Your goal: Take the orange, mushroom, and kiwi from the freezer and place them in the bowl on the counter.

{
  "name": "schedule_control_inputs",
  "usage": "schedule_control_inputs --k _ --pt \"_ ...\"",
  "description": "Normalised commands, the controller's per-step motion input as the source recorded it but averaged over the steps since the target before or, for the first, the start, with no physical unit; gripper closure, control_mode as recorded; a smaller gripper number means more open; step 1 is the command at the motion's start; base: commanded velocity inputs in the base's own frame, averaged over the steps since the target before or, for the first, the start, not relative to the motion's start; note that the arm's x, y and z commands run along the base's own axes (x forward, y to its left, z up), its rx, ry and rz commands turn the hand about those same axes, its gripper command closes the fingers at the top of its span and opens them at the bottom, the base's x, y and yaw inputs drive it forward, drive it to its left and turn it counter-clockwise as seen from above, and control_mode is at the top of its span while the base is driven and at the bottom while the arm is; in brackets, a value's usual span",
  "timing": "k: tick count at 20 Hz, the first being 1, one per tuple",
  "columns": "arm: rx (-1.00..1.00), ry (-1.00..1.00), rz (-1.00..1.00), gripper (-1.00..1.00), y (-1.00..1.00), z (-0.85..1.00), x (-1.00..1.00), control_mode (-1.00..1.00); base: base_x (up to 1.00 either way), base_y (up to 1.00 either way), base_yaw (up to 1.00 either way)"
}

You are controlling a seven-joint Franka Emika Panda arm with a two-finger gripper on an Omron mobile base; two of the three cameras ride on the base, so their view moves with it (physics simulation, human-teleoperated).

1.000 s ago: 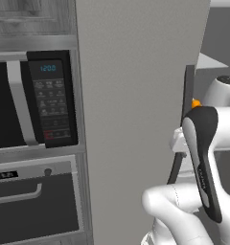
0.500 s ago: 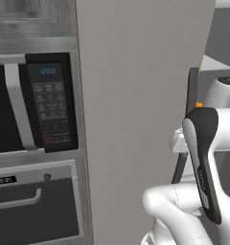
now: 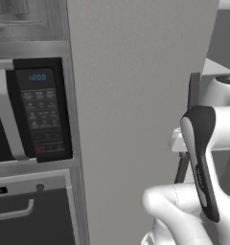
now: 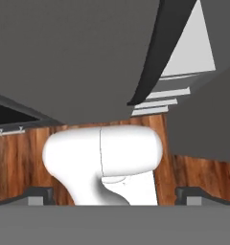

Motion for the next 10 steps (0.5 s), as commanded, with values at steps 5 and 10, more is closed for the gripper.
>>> schedule_control_inputs --k 5,10 --pt "0.00 0.00 0.00 -1.00 0.00 0.00 0.00 1.00 0.13 -0.61 0.00" --pt "0.00 0.00 0.00 -1.00 0.00 0.00 0.00 1.00 0.31 -0.32 0.00"
